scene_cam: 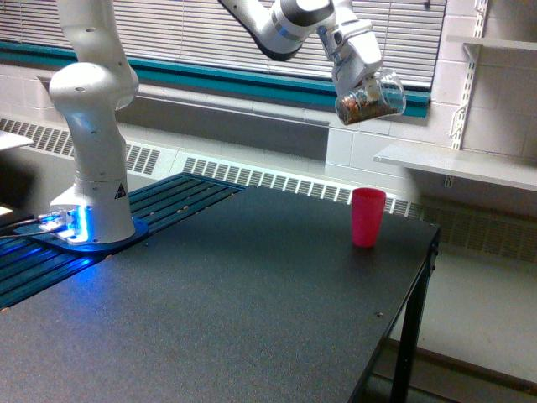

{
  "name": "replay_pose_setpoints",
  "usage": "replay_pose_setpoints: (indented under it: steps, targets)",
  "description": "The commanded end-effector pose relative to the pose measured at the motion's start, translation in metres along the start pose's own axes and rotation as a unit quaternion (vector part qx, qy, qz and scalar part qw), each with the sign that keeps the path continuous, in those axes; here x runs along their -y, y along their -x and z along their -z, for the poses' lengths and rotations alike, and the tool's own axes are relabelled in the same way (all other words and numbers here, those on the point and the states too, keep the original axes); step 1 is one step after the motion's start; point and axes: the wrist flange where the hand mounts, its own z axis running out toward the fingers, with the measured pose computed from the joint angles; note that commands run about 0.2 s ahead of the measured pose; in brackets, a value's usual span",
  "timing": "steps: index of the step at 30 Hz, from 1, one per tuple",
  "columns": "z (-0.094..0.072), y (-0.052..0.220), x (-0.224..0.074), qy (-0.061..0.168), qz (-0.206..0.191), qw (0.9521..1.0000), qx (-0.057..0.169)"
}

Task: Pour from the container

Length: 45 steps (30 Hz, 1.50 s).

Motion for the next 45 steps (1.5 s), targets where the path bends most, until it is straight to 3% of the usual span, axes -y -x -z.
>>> replay_pose_setpoints:
  steps: [1, 10, 25, 37, 45]
  targets:
    - [-0.006, 0.006, 0.004, 0.007, 0.013, 0.9999, 0.007]
    - [-0.024, 0.016, 0.011, 0.019, 0.031, 0.9989, 0.030]
    - [-0.039, 0.015, 0.016, 0.030, 0.055, 0.9965, 0.054]
    - [-0.039, 0.005, 0.026, 0.027, 0.076, 0.9949, 0.060]
    - [-0.028, -0.008, 0.027, 0.014, 0.091, 0.9946, 0.049]
